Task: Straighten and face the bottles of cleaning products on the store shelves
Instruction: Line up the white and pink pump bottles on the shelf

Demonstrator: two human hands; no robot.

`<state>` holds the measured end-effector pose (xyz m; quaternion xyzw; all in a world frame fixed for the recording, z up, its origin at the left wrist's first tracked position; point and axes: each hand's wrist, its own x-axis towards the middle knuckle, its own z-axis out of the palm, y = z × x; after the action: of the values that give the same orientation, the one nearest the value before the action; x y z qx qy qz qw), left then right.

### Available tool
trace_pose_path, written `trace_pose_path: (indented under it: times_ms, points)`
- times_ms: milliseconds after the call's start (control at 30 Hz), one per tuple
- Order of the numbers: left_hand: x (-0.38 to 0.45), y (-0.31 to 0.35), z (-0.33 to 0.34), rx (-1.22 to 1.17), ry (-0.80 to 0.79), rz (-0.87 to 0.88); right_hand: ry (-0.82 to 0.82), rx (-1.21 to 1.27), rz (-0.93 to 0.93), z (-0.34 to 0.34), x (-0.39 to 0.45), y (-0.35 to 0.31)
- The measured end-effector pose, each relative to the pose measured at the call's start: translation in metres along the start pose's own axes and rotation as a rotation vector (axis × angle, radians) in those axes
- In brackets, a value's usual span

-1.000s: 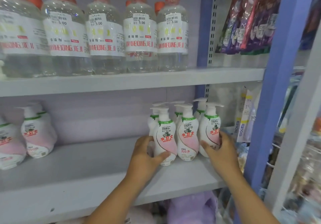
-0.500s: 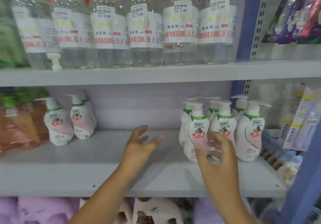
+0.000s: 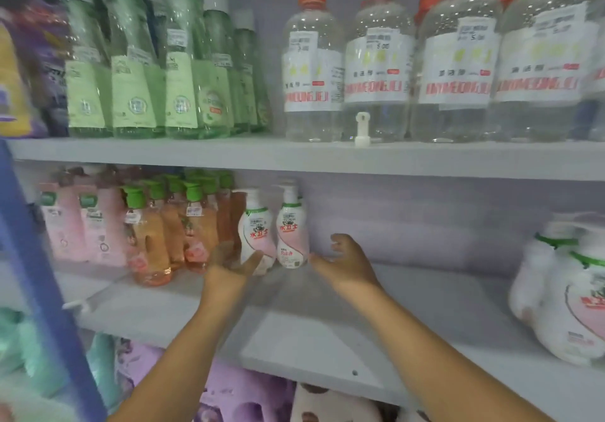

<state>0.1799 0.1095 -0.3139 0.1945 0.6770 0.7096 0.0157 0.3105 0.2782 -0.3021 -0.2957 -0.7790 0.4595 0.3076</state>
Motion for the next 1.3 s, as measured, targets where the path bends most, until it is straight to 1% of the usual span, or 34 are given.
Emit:
trace_pose_path:
  times_ms: [100, 200, 267, 300, 400, 500, 600, 700, 767, 833, 867, 967, 1133, 1167, 1200, 1233, 1267, 1300]
  points:
    - [0.044, -0.016, -0.01, 0.091, -0.036, 0.011, 0.059, -0.074, -0.025, 0.048, 0.024, -0.017]
    - [0.078, -0.022, -0.011, 0.262, -0.175, 0.061, 0.222, -0.146, -0.016, 0.088, 0.044, -0.025]
    - [0.092, -0.025, -0.014, 0.254, -0.31, 0.094, 0.324, -0.135, 0.031, 0.103, 0.051, -0.027]
    - [0.098, -0.027, -0.015, 0.24, -0.367, 0.112, 0.35, -0.132, 0.046, 0.107, 0.053, -0.027]
    - [0.107, -0.029, -0.017, 0.239, -0.453, 0.145, 0.362, -0.119, 0.055, 0.105, 0.054, -0.027]
    - [0.106, -0.026, -0.015, 0.184, -0.491, 0.144, 0.338, -0.096, 0.048, 0.083, 0.039, -0.027]
    - [0.093, -0.021, 0.002, 0.145, -0.571, 0.132, 0.381, -0.117, 0.038, 0.044, 0.009, -0.021]
    - [0.069, -0.012, 0.037, 0.131, -0.666, 0.135, 0.468, -0.12, 0.084, -0.001, -0.031, -0.007]
    - [0.047, -0.003, 0.065, 0.105, -0.763, 0.123, 0.566, -0.063, 0.08, -0.03, -0.059, 0.005]
    - [0.019, 0.005, 0.095, 0.076, -0.865, 0.083, 0.663, -0.042, 0.064, -0.058, -0.087, 0.02]
    - [0.004, 0.01, 0.108, 0.053, -0.91, 0.052, 0.683, -0.049, 0.062, -0.071, -0.099, 0.027]
    - [-0.035, 0.02, 0.146, -0.029, -0.991, -0.014, 0.734, -0.115, 0.066, -0.104, -0.122, 0.04]
    - [-0.075, 0.031, 0.199, -0.074, -1.073, 0.012, 0.81, -0.342, 0.066, -0.14, -0.132, 0.053]
    - [-0.078, 0.031, 0.205, -0.062, -1.084, 0.05, 0.817, -0.368, 0.062, -0.144, -0.133, 0.056]
    - [-0.076, 0.029, 0.207, -0.036, -1.057, 0.112, 0.824, -0.383, 0.056, -0.147, -0.132, 0.059]
    - [-0.068, 0.027, 0.203, 0.012, -0.953, 0.189, 0.831, -0.386, 0.044, -0.149, -0.131, 0.062]
    - [-0.055, 0.025, 0.194, 0.053, -0.767, 0.268, 0.837, -0.379, 0.028, -0.15, -0.13, 0.064]
    - [-0.036, 0.021, 0.18, 0.064, -0.526, 0.341, 0.839, -0.367, 0.009, -0.151, -0.129, 0.066]
